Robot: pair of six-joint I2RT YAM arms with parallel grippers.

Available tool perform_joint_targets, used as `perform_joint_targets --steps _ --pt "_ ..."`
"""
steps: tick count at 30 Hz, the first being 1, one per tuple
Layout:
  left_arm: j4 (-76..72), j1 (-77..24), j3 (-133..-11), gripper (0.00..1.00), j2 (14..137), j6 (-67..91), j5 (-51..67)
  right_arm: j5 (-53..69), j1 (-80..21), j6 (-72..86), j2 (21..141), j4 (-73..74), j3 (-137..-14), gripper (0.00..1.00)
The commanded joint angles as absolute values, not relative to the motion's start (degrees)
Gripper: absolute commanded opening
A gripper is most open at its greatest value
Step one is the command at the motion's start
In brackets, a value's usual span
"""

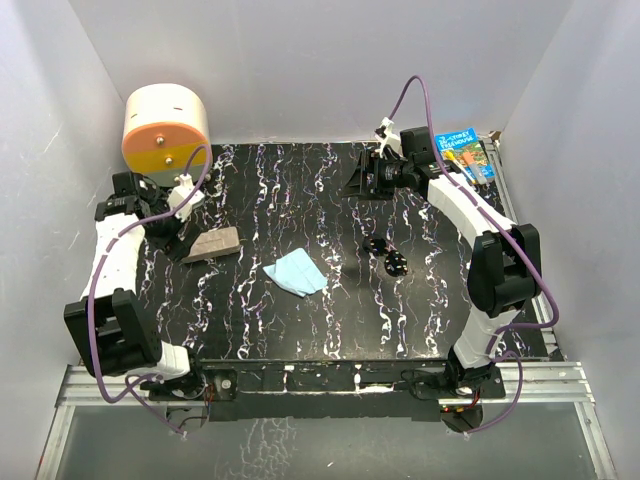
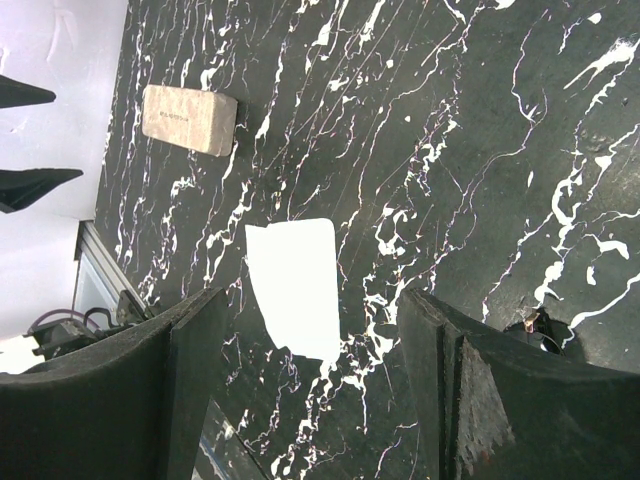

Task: Organize the sunglasses
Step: Pick up the sunglasses case from the center of the board.

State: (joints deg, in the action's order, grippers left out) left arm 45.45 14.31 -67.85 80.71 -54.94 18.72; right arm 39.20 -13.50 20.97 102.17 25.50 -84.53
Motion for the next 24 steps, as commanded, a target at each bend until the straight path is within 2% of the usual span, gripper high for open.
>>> perform_joint_targets --steps 1,24 --pt "47.98 14.61 -67.86 0.97 80.27 -59.38 22.48 40.34 -13.31 20.13 101.55 23.15 -86.04 0.75" --pt "50.73 14.59 -70.49 0.97 84.9 -60.71 21.94 40.16 -13.36 18.93 102.07 24.11 -86.15 0.75"
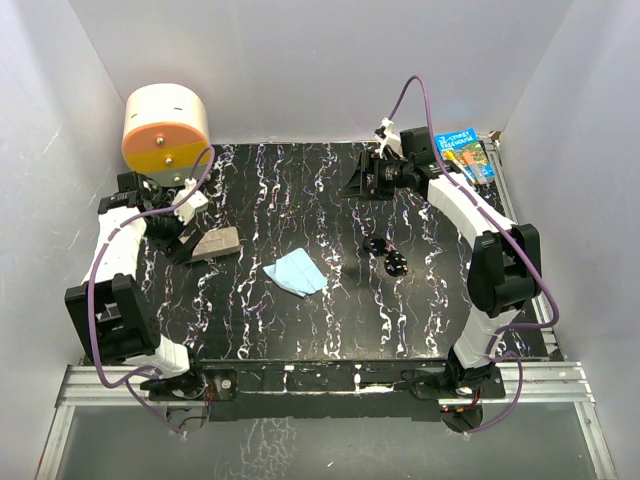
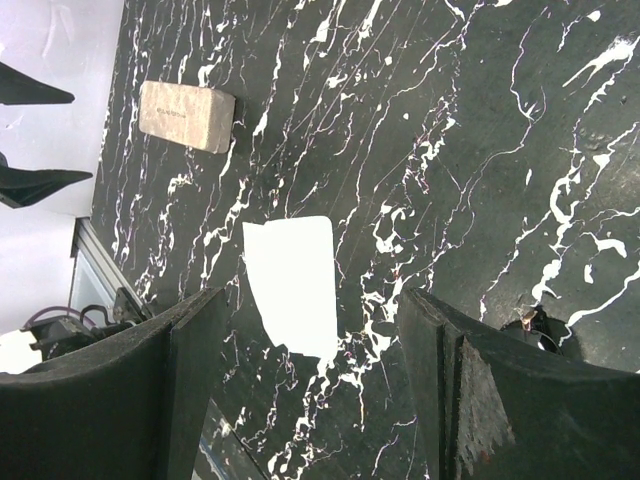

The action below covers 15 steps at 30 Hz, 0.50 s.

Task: Organize the sunglasses
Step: Pick up the sunglasses case from the center of the board.

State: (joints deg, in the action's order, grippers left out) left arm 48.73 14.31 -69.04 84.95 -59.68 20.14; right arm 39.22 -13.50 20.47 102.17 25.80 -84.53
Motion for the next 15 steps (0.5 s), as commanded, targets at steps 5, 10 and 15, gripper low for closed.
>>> perform_joint_targets --steps 5,10,15 --pt "49.49 14.59 -69.13 0.97 84.06 -59.77 22.27 40.43 -13.31 19.02 102.79 24.41 -87.17 0.75" --pt "48.83 14.59 -67.87 0.97 83.27 -60.14 21.83 40.59 -13.33 19.06 102.66 24.85 -87.45 0.75" --pt "48.78 14.59 -68.16 0.97 84.51 -61.33 21.83 41.44 -13.34 19.69 101.93 24.78 -87.29 0.75"
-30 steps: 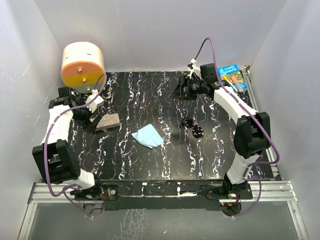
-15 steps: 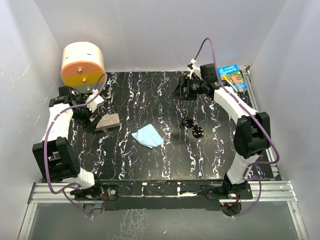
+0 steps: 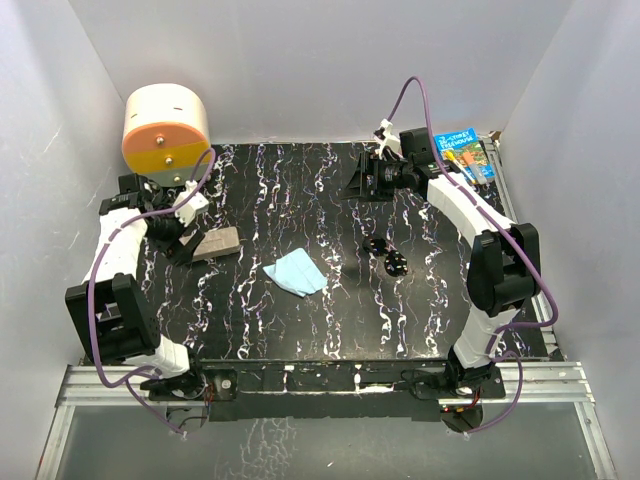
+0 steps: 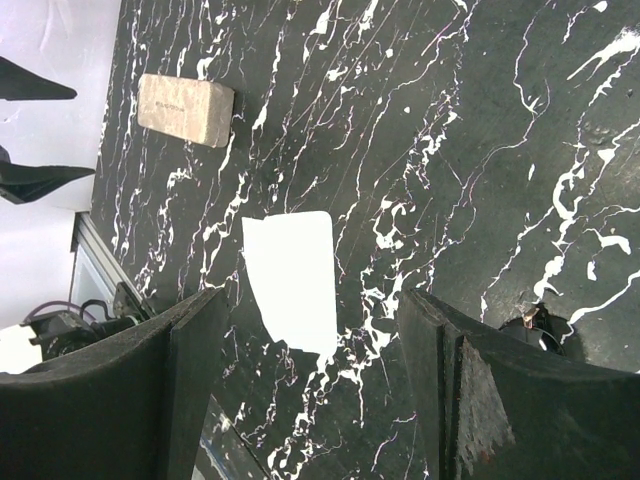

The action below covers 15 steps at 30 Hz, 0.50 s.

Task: Organize the sunglasses
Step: Pick up the sunglasses case from the center of the board.

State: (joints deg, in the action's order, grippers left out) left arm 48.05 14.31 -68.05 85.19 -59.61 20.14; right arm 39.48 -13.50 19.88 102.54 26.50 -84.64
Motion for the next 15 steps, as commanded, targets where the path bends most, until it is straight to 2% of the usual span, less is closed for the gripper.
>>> perform_joint_targets --steps 1,15 --pt "49.0 14.59 -68.54 0.97 85.33 -61.54 21.8 41.56 -13.34 19.7 101.62 24.66 -87.09 0.75" --pt "49.74 15.37 -73.28 0.97 94.01 -64.38 23.55 41.05 -13.34 19.69 101.01 24.77 -86.36 0.75"
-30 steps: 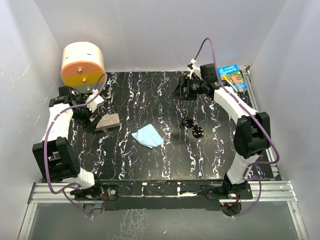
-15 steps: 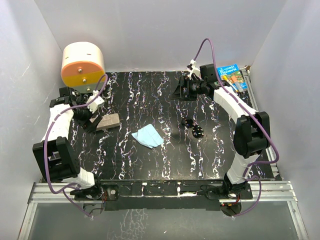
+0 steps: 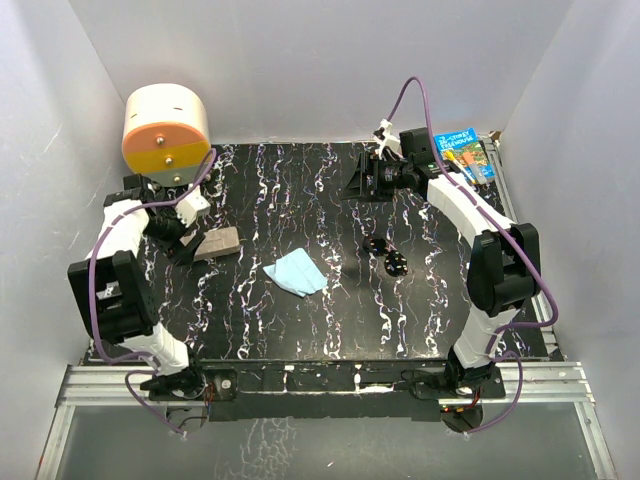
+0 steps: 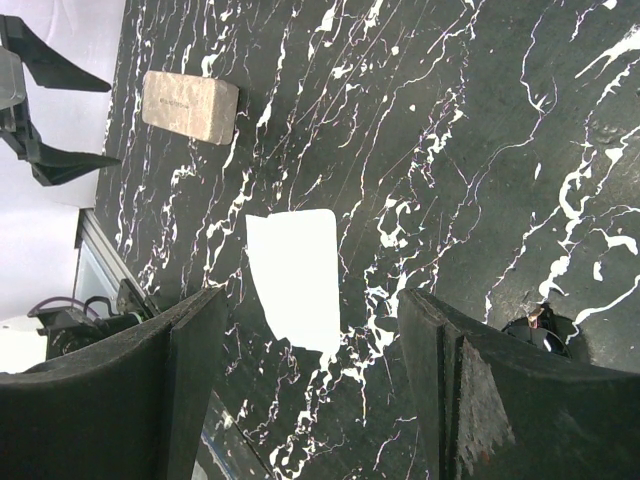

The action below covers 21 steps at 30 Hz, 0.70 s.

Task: Organize the sunglasses
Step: Pick up the sunglasses case from the center of the board.

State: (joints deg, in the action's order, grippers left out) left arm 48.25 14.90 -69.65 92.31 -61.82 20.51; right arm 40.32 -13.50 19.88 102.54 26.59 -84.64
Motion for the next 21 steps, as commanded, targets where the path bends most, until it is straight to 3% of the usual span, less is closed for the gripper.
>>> perform_joint_targets --steps 1,21 --pt "50.95 15.4 -74.51 0.97 94.86 -65.07 24.32 41.0 -13.31 19.65 100.93 24.76 -86.13 0.75" --pt "54.27 15.22 -84.13 0.97 106.63 -80.3 28.79 39.91 -13.36 20.55 102.08 24.62 -86.38 0.75"
